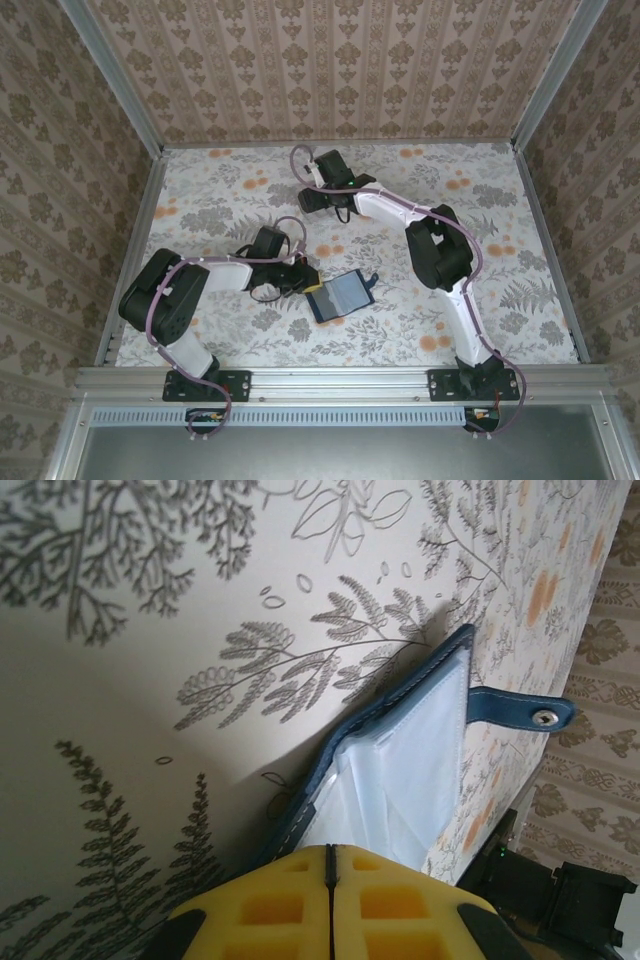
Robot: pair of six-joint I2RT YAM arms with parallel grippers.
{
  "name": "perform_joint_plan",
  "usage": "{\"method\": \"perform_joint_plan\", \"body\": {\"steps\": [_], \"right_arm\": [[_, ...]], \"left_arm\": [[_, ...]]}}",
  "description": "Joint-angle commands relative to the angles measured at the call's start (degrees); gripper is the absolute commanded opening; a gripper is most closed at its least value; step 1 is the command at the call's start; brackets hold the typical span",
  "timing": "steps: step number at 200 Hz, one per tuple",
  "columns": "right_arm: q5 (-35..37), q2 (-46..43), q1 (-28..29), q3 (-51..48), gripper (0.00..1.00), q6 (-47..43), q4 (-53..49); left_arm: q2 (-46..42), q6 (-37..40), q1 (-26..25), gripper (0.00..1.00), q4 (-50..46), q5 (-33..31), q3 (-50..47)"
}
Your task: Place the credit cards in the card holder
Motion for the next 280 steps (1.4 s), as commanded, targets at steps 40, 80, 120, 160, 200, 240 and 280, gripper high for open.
{"method": "perform_joint_plan", "body": {"steps": [40,80,120,160,200,240,280], "right_arm": [[12.71,2.06,0.90,3.08,0.69,-3.84,-6.05],[12.95,1.16,0.81,3.45,0.64,-3.51,-5.82],[14.40,0.88,0.73,3.85,0.60,-3.57,-5.59],[14.79,0.31,0.73,4.29,0.58,-4.71,-5.69],[15.06,0.01,0.73,4.84,0.56,-6.08,-6.04],[14.46,-0.17,0.73,5.12,0.48,-7.12,-6.11],[16.52,-0.15,0.88,5.40,0.41,-7.06,-6.84]], "left_arm": [[1.46,1.54,0.17,0.08,-0.91,1.92,3.11],[2.21,1.79,0.26,0.08,-0.72,2.32,3.24],[2.26,1.82,0.39,0.08,-0.60,2.61,2.99],[1.85,1.96,0.52,0.08,-1.08,2.48,2.89],[1.58,1.92,0.48,0.08,-1.04,2.36,2.76],[1.46,1.61,0.43,0.08,-0.43,2.08,2.25],[1.22,1.34,0.43,0.08,0.28,1.94,1.26]]}}
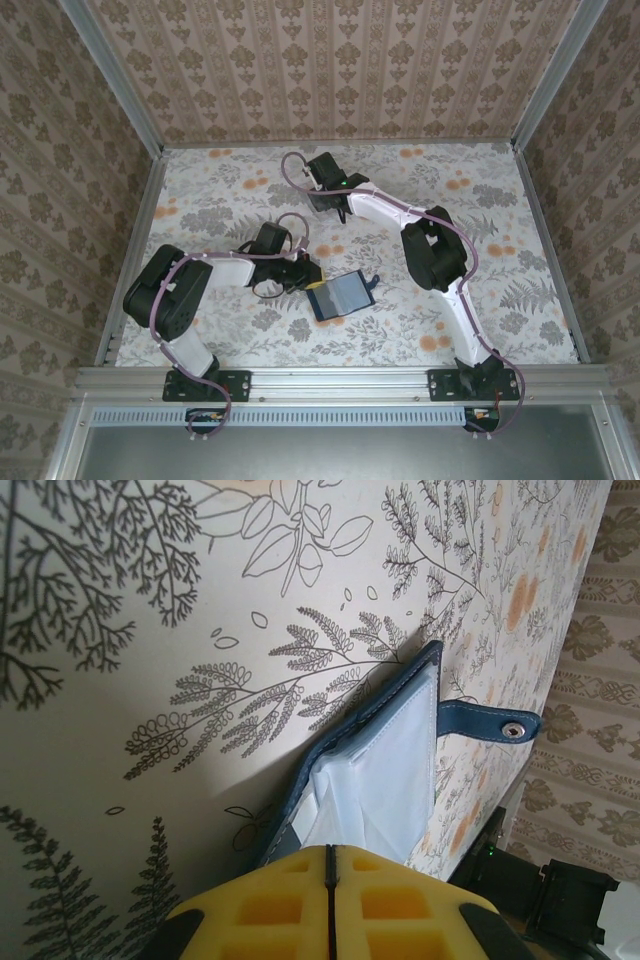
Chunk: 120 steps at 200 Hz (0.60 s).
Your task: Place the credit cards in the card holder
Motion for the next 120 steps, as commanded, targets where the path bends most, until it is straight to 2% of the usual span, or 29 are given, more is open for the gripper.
{"method": "perform_joint_plan", "body": {"steps": [1,66,120], "right_arm": [[3.53,-1.48,-0.35,1.96,0.41,-0.74,-1.39],[5.97,-1.11,-0.16,2.81,0.40,-3.23,-1.31],[7.08,-0.30,-0.16,4.15,0.46,-4.16,-1.88]], "left_arm": [[-0.69,0.93,0.37,0.08,0.12,0.56,-0.77],[-0.10,0.33,0.28,0.09,1.50,0.45,-0.54],[1.02,0.43,0.19,0.09,1.93,1.19,-0.46]]}}
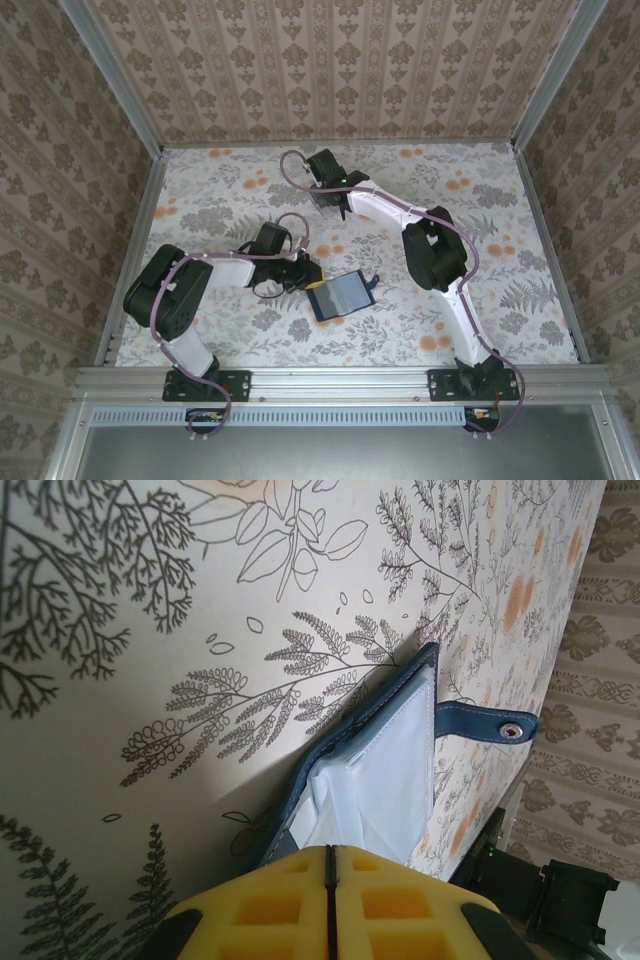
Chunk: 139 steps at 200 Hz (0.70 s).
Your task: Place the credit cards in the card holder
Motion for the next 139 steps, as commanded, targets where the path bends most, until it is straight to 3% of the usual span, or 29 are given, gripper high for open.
{"method": "perform_joint_plan", "body": {"steps": [1,37,92,139], "right_arm": [[2.81,-0.28,-0.16,2.46,0.46,-1.30,-1.30],[2.21,0.88,-0.19,3.77,0.38,-2.17,-2.34],[-0.13,0.32,-0.16,4.98,0.00,-2.81,-3.79],[-5.60,-1.64,-0.98,4.23,0.00,1.21,-5.69]], "left_arm": [[0.96,0.46,0.19,0.09,0.64,1.13,-0.13],[1.12,0.36,0.10,0.09,0.89,0.99,-0.18],[1.35,0.26,0.01,0.09,1.33,1.24,-0.32],[0.93,0.66,-0.01,0.09,0.70,1.58,-0.16]]}}
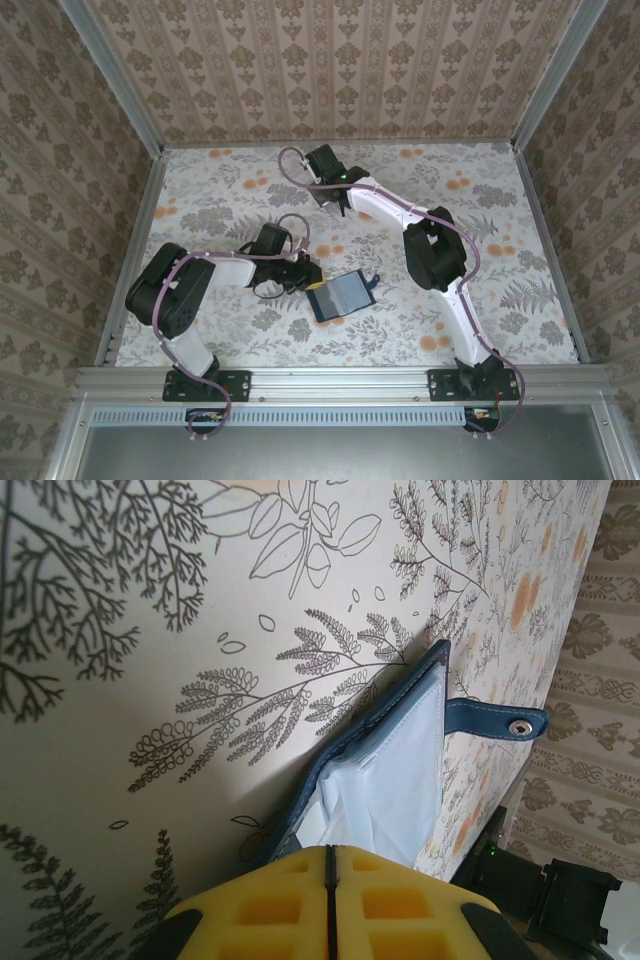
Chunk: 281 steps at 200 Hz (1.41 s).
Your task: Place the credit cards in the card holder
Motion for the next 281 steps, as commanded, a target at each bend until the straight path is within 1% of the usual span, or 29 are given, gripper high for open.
{"method": "perform_joint_plan", "body": {"steps": [1,24,49,81,97,124,140,162,184,206,224,236,252,267,281], "right_arm": [[-4.44,-2.15,-0.97,1.00,0.00,3.35,-2.92],[-10.69,-6.55,-2.56,-2.93,0.00,7.94,-1.10],[-16.23,-12.33,-4.55,-9.19,0.00,12.48,3.30],[-24.31,-16.67,-7.38,-15.39,0.00,17.04,7.12],[-26.88,-19.08,-8.30,-19.19,0.00,19.00,9.21],[-31.47,-24.48,-9.04,-25.35,0.00,21.63,9.98],[-34.94,-30.31,-9.07,-32.58,0.00,23.11,12.22],[-38.72,-39.29,-9.05,-46.30,0.00,27.11,18.99],[-43.92,-47.08,-8.83,-57.73,0.00,29.88,22.01],[-50.43,-52.68,-8.41,-70.23,0.00,33.81,26.75],[-52.35,-57.25,-8.29,-77.65,0.00,35.03,27.96],[-53.42,-58.38,-8.47,-80.31,0.00,34.33,27.25],[-56.45,-57.69,-8.72,-81.17,0.00,32.67,25.96],[-59.99,-56.04,-8.72,-82.14,0.00,33.92,29.04],[-61.78,-53.72,-8.78,-82.10,0.00,34.54,31.01]], "left_arm": [[-0.08,0.66,0.00,0.09,0.16,1.16,-0.13],[-1.13,0.97,0.01,0.09,-0.49,1.08,-0.27],[-1.00,2.32,0.19,0.09,-2.37,1.37,0.72],[-1.08,2.16,0.13,0.09,-1.96,1.37,0.83],[-0.86,2.34,0.17,0.09,-2.17,1.64,1.20],[-1.40,2.31,0.19,0.09,-2.02,1.43,0.77],[-1.51,3.00,0.28,0.09,-3.02,1.81,1.25],[-2.13,3.68,0.29,0.09,-3.80,1.63,1.31],[-1.31,5.56,0.37,0.09,-6.43,1.92,2.80],[-1.01,5.66,0.37,0.09,-6.61,2.03,2.95],[-0.65,6.08,0.34,0.09,-6.52,2.07,3.01],[-0.51,5.94,0.37,0.09,-6.26,2.04,2.93],[-0.51,5.93,0.45,0.09,-5.95,1.95,2.62],[-0.39,6.19,0.84,0.09,-6.19,1.90,2.70],[-0.65,6.10,0.98,0.09,-6.28,1.77,2.79]]}}
